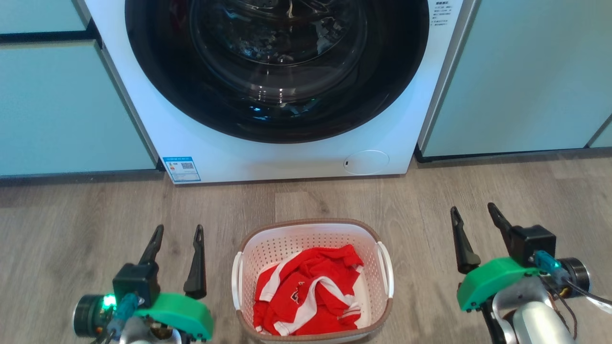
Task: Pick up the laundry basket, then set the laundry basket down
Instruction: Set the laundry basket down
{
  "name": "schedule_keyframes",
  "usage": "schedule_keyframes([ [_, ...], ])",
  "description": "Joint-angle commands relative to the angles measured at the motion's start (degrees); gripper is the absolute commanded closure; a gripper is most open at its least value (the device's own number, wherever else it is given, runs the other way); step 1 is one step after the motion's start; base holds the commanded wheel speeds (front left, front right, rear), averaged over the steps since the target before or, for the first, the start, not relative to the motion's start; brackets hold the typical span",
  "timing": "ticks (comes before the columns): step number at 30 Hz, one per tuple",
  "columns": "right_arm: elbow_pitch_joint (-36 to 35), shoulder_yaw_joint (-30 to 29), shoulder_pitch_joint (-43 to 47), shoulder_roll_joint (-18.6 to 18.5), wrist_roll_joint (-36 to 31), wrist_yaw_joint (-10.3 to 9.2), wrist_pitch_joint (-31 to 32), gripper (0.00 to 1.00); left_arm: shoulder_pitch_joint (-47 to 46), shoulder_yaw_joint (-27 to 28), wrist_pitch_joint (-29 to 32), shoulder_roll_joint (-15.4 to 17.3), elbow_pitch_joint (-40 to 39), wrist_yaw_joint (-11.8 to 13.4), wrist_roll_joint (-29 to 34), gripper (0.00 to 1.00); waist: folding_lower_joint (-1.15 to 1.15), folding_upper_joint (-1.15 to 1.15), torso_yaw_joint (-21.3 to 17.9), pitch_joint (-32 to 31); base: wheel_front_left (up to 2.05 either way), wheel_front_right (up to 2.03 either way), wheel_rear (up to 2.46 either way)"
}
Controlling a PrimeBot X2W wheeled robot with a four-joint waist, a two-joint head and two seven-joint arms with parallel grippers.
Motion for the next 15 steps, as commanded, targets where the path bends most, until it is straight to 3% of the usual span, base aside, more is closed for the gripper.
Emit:
schedule_keyframes([
  [1,-2.43,0.87,-1.18,0.31,-0.60,-0.15,0.01,0.00,-1.81,2.08,0.15,1.09,-2.07,0.37,0.00,0.00,0.01,0.00,-0.03,-0.05,0.00,0.00,0.00],
  [15,-6.63,0.27,1.54,0.82,-0.52,-0.15,1.27,0.00,-0.38,2.01,1.81,1.18,-2.39,1.59,-1.07,0.00,0.01,0.00,0.25,-0.27,0.00,0.00,0.00],
])
